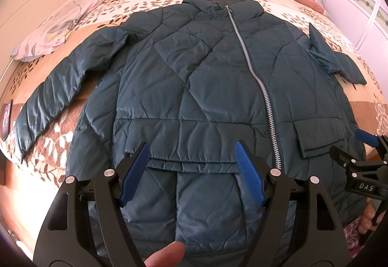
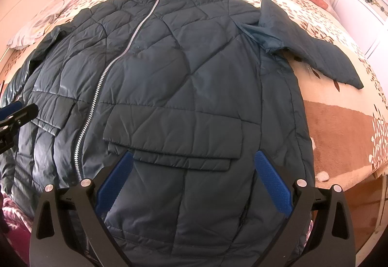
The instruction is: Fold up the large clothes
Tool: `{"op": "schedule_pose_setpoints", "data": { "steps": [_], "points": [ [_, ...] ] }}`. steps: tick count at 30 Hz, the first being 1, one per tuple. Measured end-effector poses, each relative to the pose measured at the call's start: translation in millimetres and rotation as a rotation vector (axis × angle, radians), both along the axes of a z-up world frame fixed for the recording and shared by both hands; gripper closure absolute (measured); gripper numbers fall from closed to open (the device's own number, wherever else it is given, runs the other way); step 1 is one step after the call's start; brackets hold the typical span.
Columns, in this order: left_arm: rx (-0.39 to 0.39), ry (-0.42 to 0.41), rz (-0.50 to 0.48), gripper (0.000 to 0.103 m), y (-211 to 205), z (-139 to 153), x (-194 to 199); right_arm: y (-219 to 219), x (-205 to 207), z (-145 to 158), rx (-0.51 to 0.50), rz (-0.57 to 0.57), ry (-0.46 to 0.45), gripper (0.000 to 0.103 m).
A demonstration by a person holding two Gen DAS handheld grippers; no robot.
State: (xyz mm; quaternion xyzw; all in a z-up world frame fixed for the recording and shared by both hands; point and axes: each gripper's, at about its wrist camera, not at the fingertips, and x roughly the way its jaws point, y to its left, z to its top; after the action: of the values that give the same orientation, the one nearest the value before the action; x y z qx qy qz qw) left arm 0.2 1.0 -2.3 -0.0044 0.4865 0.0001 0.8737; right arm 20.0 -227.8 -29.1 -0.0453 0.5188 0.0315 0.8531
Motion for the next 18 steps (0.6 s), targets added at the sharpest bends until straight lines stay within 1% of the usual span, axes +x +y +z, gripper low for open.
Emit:
{"op": "schedule_pose_setpoints", "data": {
  "steps": [4, 18],
  "points": [
    [0.000, 0.001, 0.001, 0.030, 4.3, -6.5, -1.5, 0.0, 0.1, 0.1, 0.001, 0.000, 0.001, 0.006],
    [-0.001, 0.004, 0.002, 0.030, 6.6, -11.4, -5.9, -0.6, -1.7, -3.3, 0.004, -0.002, 0.005, 0.006]
  ]
}}
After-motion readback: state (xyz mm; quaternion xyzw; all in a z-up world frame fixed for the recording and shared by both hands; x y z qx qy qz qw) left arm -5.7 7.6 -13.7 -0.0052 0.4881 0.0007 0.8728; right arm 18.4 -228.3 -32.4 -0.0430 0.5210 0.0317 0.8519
